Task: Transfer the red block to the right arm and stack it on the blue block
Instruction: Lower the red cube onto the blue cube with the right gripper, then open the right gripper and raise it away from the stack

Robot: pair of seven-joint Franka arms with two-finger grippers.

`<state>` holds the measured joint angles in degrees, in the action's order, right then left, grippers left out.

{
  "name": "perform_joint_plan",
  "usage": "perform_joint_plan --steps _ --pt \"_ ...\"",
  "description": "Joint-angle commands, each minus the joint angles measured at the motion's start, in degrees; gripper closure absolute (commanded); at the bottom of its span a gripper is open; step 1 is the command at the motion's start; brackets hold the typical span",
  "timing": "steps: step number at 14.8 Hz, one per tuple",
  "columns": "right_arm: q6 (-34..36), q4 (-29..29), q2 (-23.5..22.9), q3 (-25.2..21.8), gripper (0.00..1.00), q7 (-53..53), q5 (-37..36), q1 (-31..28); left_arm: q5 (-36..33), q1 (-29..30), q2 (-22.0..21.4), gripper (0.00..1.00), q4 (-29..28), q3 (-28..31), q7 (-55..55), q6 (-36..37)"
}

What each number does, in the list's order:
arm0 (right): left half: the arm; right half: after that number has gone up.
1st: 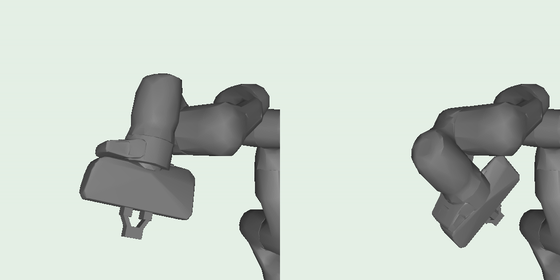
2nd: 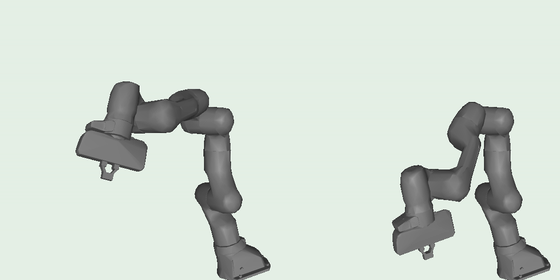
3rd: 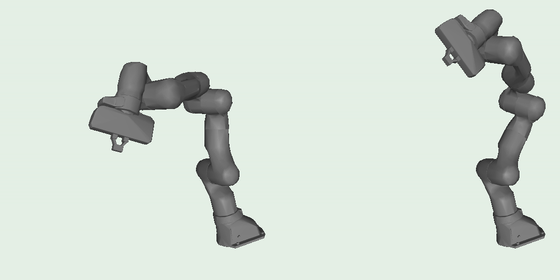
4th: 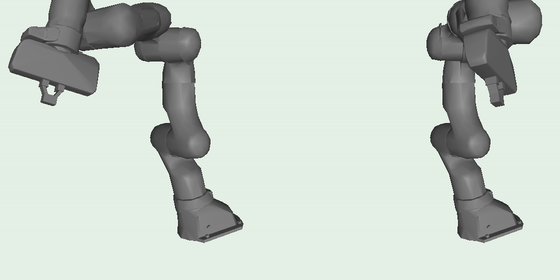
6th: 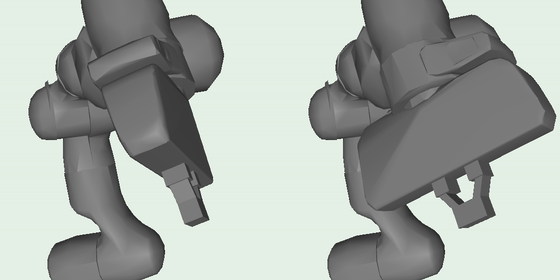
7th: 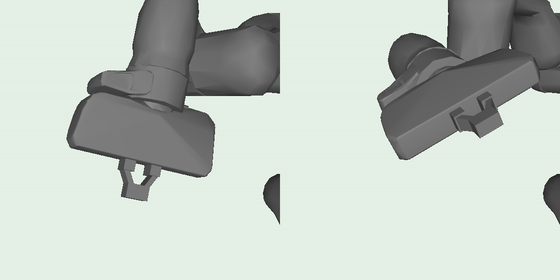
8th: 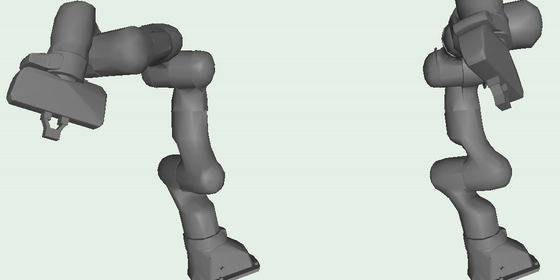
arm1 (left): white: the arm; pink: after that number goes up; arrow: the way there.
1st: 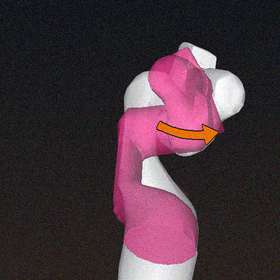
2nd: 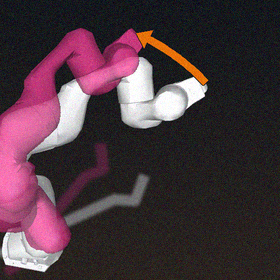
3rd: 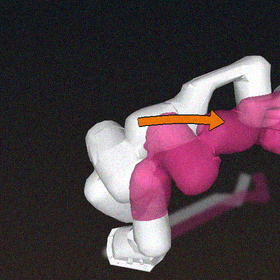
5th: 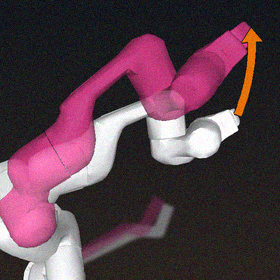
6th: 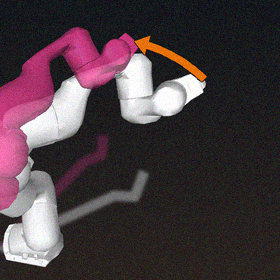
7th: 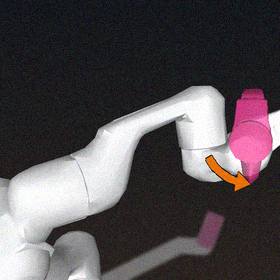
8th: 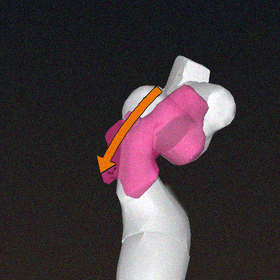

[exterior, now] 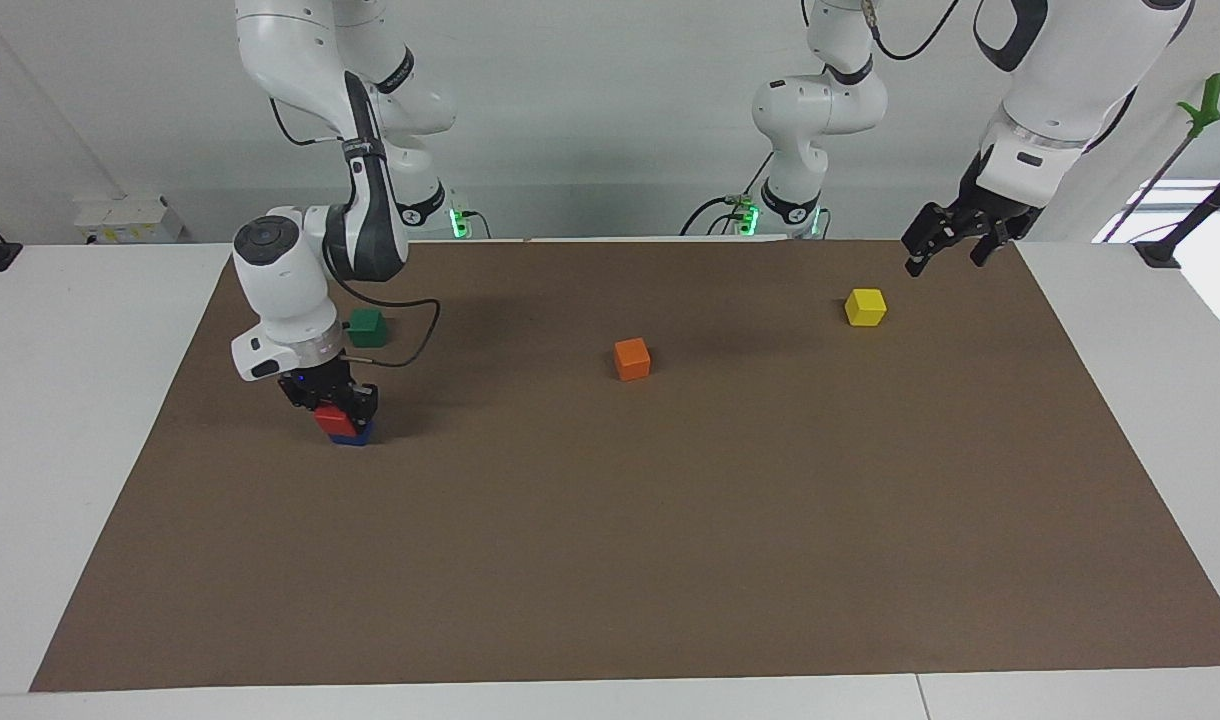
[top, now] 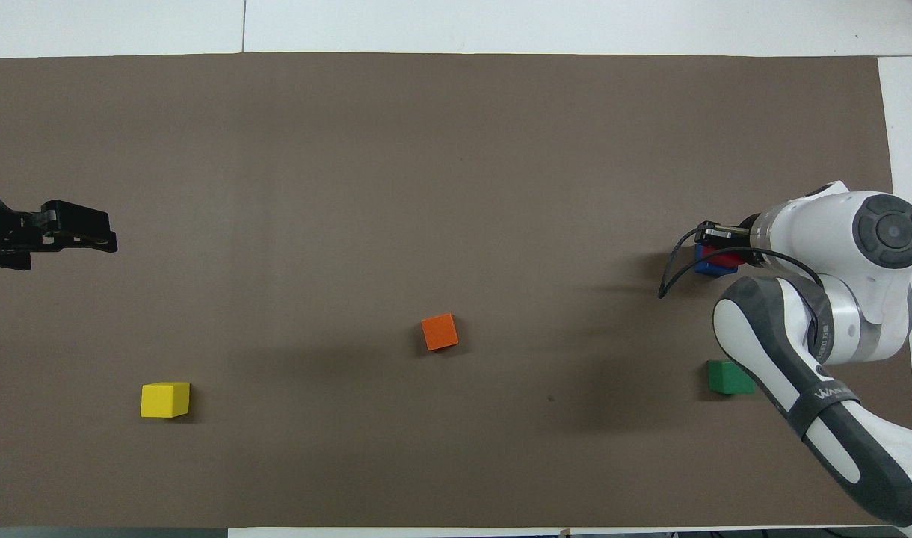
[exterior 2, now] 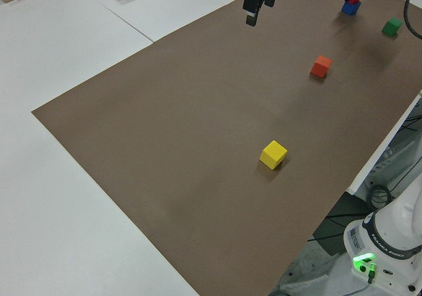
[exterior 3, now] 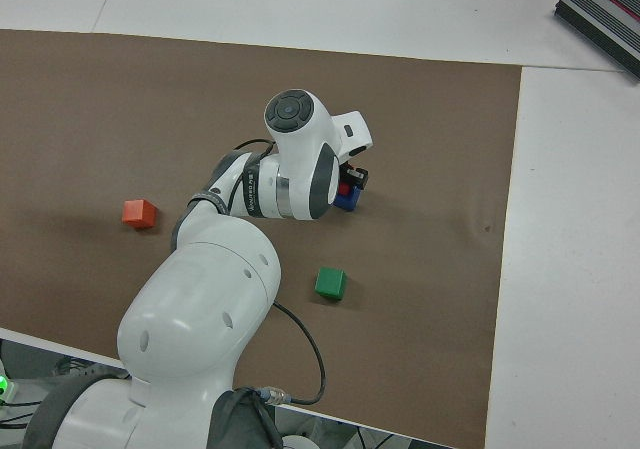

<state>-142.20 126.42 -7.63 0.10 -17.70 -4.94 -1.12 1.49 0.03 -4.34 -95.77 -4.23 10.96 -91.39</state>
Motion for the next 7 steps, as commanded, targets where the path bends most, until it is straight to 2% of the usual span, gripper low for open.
perform_joint_plan --steps 1,5,7 --pt "-1.76 0.84 0.24 0.43 0.00 -2.17 -2.36 -0.81 -1.05 -1.35 -1.64 0.00 -1.52 0.89 -0.41 0.34" --pt "-0.89 0.14 0.16 0.43 0.00 -1.90 -2.36 -0.73 -1.05 -1.61 -1.72 0.00 -1.87 0.97 -4.52 0.42" --pt "2.52 -2.83 -0.11 0.43 0.00 -1.46 -2.36 -0.90 -1.05 -1.61 -1.72 0.00 -1.87 0.97 -6.48 0.34"
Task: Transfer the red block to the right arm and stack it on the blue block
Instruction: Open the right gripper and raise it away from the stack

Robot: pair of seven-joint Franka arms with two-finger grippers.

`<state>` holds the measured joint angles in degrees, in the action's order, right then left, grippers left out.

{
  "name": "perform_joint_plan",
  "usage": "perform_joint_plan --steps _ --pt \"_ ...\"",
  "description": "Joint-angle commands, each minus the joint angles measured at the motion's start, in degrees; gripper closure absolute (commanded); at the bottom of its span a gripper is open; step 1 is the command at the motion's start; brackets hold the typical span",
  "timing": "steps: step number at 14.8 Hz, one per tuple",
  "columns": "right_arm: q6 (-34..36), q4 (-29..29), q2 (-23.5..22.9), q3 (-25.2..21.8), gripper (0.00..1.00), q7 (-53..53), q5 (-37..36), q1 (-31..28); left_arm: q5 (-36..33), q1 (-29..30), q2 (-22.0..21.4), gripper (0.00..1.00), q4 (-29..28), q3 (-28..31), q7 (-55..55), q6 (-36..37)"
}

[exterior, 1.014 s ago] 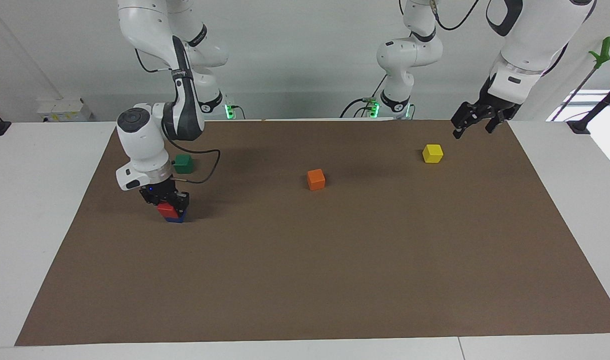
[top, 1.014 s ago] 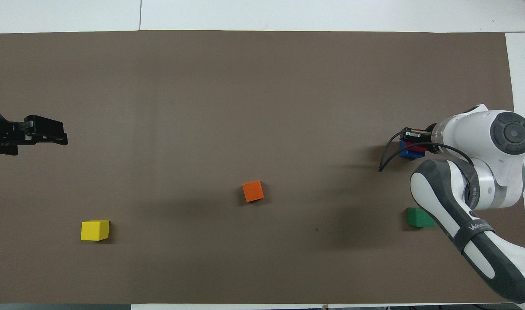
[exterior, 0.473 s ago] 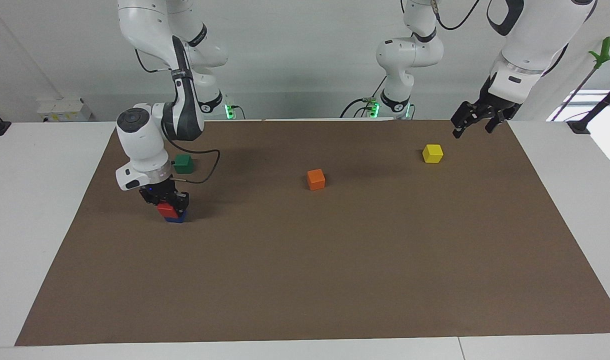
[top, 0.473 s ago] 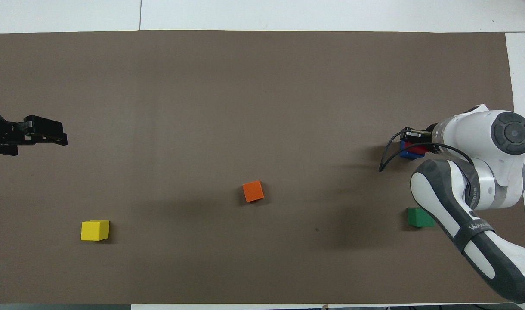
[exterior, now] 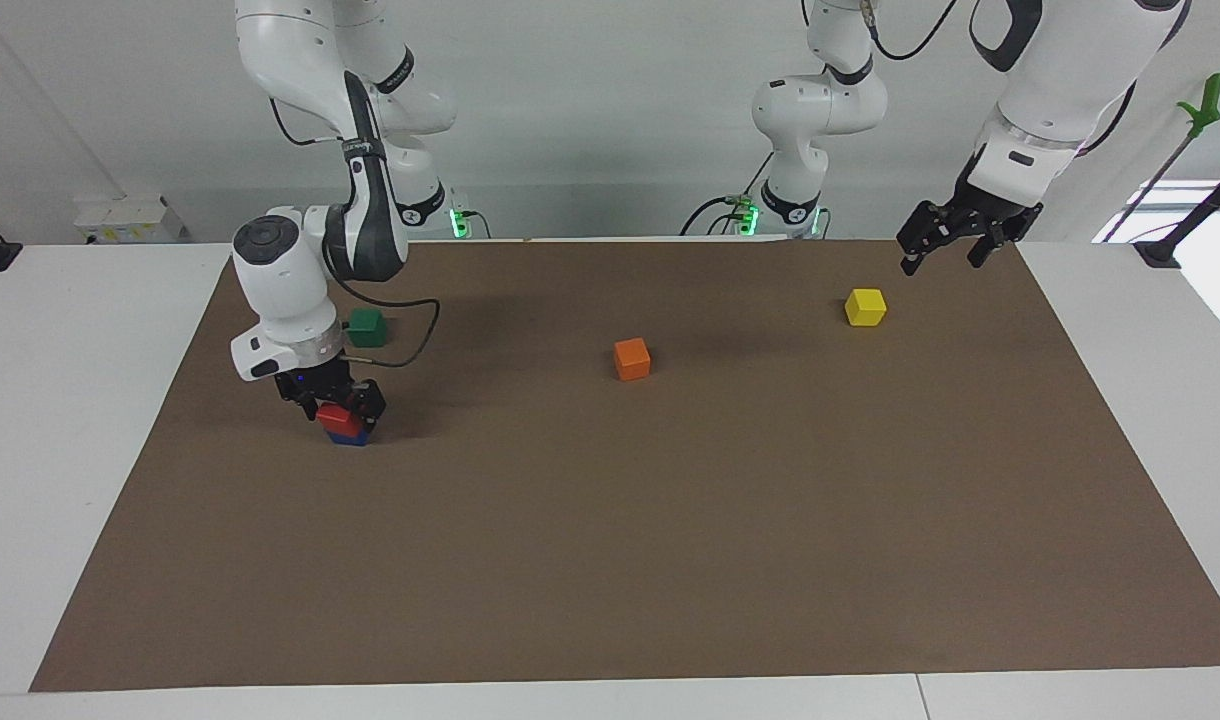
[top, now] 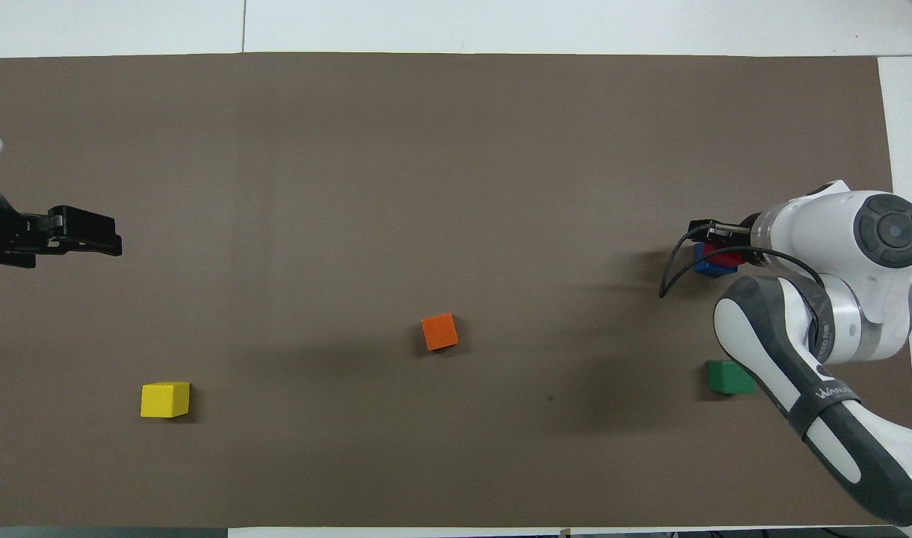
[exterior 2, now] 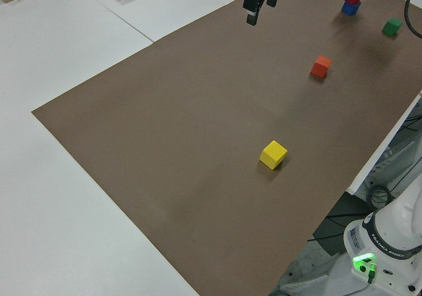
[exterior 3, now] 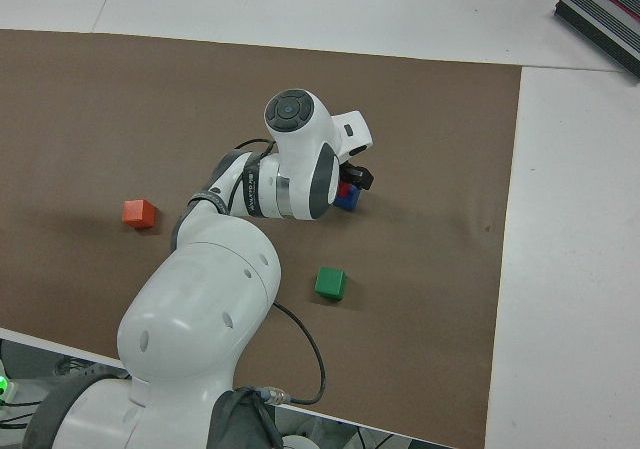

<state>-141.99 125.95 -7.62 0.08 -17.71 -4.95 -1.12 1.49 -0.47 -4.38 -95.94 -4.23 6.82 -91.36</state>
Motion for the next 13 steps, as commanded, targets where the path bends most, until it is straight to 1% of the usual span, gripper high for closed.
perform_joint_plan --steps 1,3,5,6,8,11,12,13 --pt "5.38 -4.72 -0.02 0.45 0.00 -1.11 -2.25 -0.90 -1.05 -1.11 -1.69 0.00 -1.70 0.98 -2.42 0.22" --pt "14.24 -11.74 0.41 0.45 0.00 1.95 -2.08 -0.81 -1.05 -1.11 -1.69 0.00 -1.70 0.98 -2.33 0.13" --pt "24.43 -19.13 1.11 0.45 0.00 9.32 -1.29 -0.81 -1.05 -0.58 -1.69 0.00 -1.62 0.98 -1.81 0.13" --pt "27.70 -21.94 1.81 0.45 0.00 12.05 -0.94 -0.98 -1.05 -0.49 -1.69 0.00 -1.61 1.06 -1.89 0.31" --pt "31.58 -24.95 3.83 0.01 0.00 15.76 3.78 -1.07 -1.05 -0.49 -1.69 0.00 -1.53 1.06 -1.89 0.31" --pt "39.48 -25.58 8.48 -0.17 0.00 18.14 4.42 -0.90 -1.05 -0.49 -1.69 0.00 -1.53 1.06 -1.81 0.31" --pt "41.86 -26.01 9.46 -0.25 0.00 19.28 4.77 -0.98 -1.05 -0.49 -1.69 0.00 -1.53 1.06 -1.81 0.31" --pt "45.71 -27.41 9.82 -0.34 0.00 20.85 4.78 -0.99 -1.05 -0.49 -1.69 0.00 -1.53 1.06 -1.81 0.31"
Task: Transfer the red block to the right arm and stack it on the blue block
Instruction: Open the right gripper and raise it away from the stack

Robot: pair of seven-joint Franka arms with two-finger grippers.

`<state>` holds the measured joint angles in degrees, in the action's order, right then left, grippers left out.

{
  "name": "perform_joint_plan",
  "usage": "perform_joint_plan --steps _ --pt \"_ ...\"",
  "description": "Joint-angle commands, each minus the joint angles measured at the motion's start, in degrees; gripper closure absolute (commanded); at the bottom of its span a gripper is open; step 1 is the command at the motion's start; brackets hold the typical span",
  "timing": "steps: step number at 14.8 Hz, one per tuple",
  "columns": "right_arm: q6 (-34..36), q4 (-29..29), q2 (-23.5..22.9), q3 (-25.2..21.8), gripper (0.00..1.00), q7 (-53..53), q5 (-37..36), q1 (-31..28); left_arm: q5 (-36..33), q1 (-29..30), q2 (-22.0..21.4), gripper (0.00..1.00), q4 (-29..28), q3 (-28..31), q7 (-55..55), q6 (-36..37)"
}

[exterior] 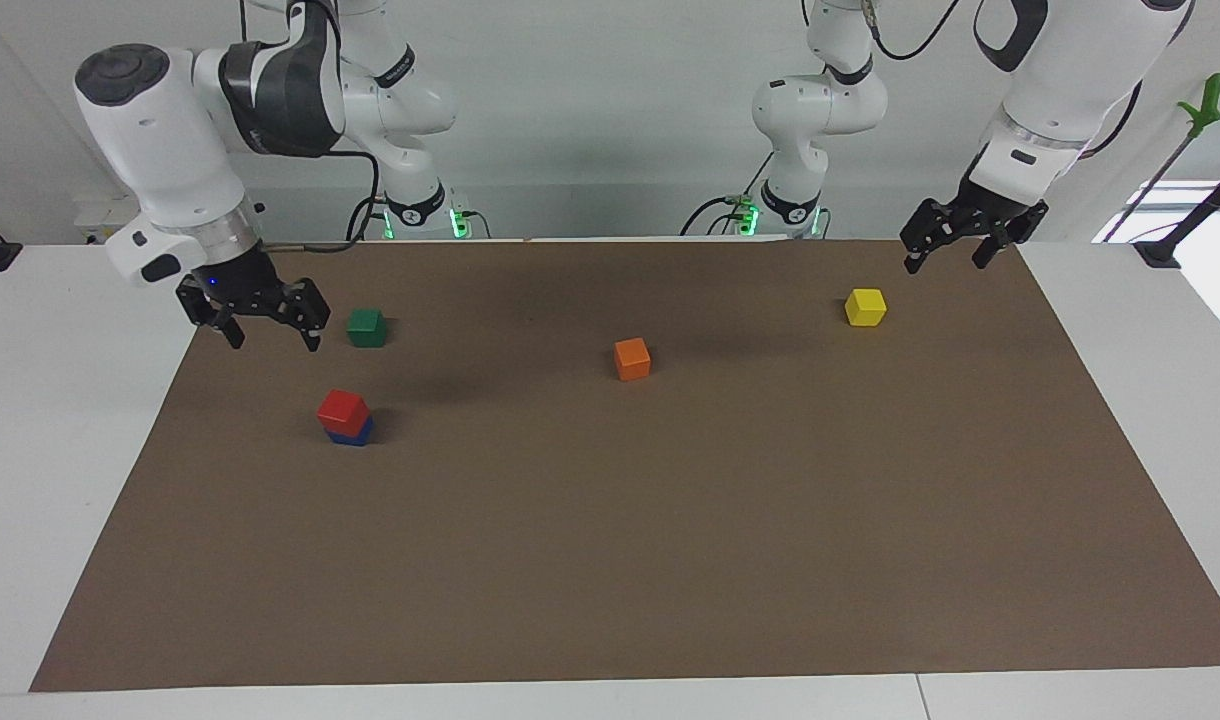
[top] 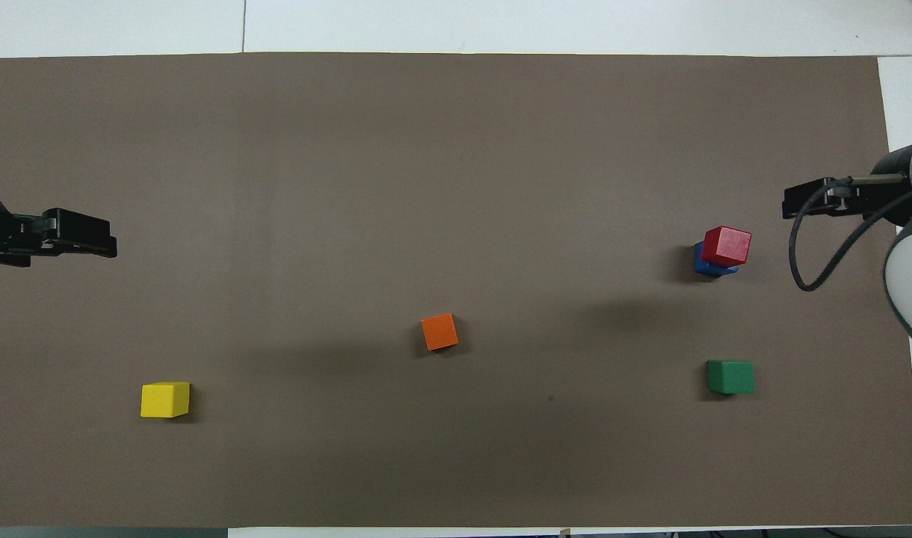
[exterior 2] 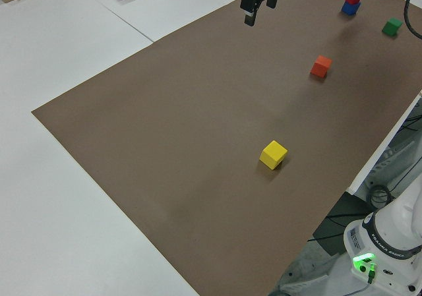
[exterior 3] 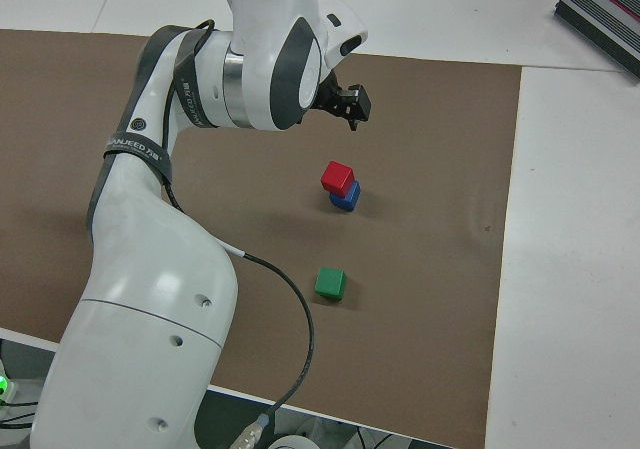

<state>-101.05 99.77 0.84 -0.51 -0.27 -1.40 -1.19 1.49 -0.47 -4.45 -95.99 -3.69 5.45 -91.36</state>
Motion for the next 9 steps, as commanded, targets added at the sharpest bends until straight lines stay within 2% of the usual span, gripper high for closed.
perform_joint_plan --steps 1,3,7,9 --pt "8.99 -3.07 1.27 0.25 0.00 4.92 1.31 -1.35 -1.05 -0.50 -1.61 0.00 -1.48 0.53 -0.44 0.31" --pt "14.37 -3.80 2.40 0.33 0.00 5.63 1.31 -1.97 -0.96 -0.50 -1.61 0.00 -1.48 0.53 -0.44 0.31" --pt "14.65 -3.97 3.46 0.60 0.00 5.90 1.05 -4.34 -1.05 -0.50 -1.61 0.00 -1.57 0.53 -0.44 0.31" --pt "17.36 -5.19 3.29 0.69 0.00 5.99 0.52 -4.61 -1.05 -0.50 -1.61 0.00 -1.48 0.53 -0.44 0.31"
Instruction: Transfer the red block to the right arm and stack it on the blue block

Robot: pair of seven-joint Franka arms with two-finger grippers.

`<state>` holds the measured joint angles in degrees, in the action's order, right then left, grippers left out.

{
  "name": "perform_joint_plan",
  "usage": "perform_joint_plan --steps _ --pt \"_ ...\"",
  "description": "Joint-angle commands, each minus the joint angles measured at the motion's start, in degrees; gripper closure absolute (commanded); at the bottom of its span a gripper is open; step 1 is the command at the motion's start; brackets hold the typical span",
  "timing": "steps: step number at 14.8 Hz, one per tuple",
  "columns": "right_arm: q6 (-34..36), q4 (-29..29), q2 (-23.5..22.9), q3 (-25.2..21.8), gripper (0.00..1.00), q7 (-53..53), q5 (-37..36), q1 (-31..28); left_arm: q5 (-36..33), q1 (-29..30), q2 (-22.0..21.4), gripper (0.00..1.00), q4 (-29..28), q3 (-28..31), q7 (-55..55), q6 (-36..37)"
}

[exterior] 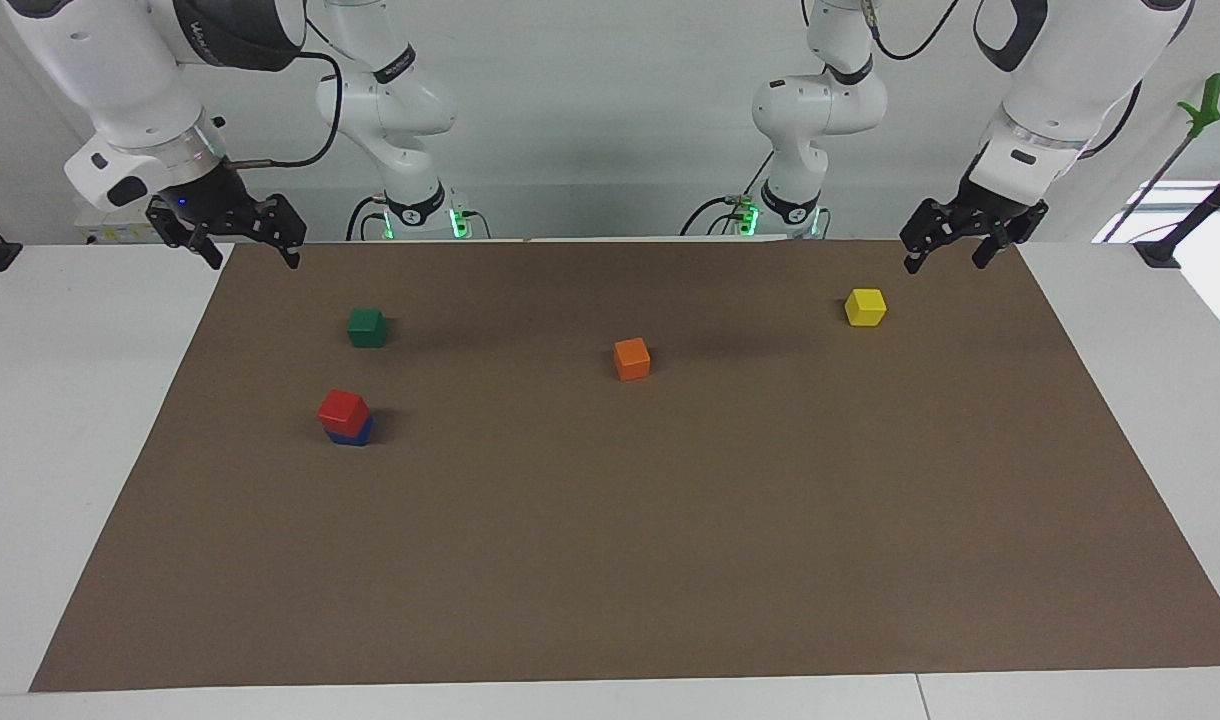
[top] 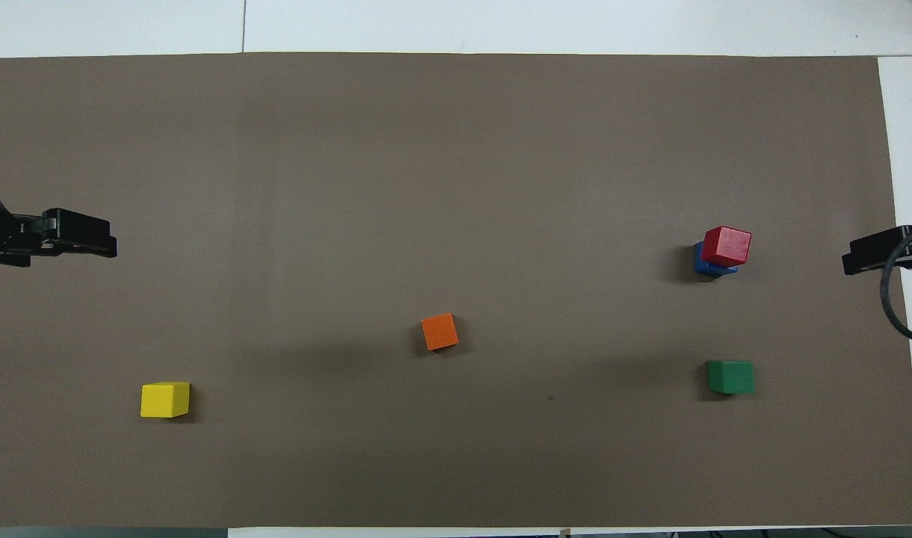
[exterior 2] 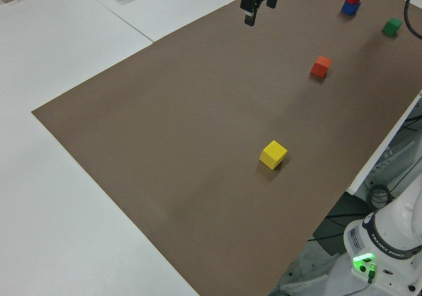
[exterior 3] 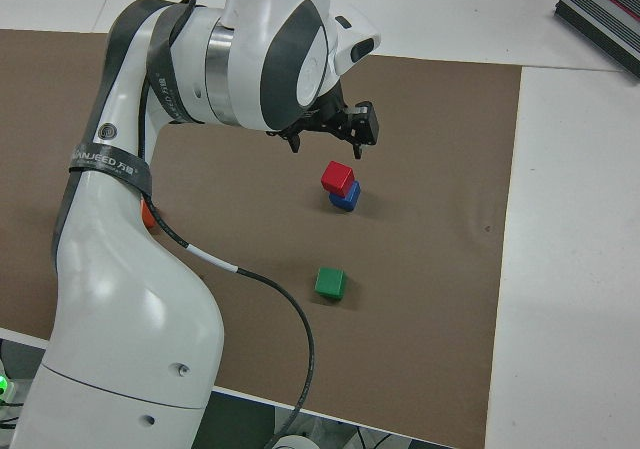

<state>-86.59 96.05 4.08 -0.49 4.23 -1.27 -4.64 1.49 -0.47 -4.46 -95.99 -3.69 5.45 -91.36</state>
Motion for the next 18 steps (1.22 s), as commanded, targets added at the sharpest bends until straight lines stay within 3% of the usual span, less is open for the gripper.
perform_joint_plan --steps 1,5,18 --pt "3.35 -1.83 -0.12 0.58 0.00 1.48 0.13 -0.73 -1.05 -0.50 -1.61 0.00 -1.48 0.53 -0.44 0.31" --pt "-0.51 -2.71 -1.18 0.32 0.00 1.31 0.21 -0.63 -1.05 -0.50 -1.61 0.00 -1.57 0.53 -0.44 0.31" --pt "-0.69 -2.71 -0.92 0.32 0.00 1.04 0.48 -1.25 -1.05 -0.50 -1.61 0.00 -1.48 0.53 -0.44 0.31"
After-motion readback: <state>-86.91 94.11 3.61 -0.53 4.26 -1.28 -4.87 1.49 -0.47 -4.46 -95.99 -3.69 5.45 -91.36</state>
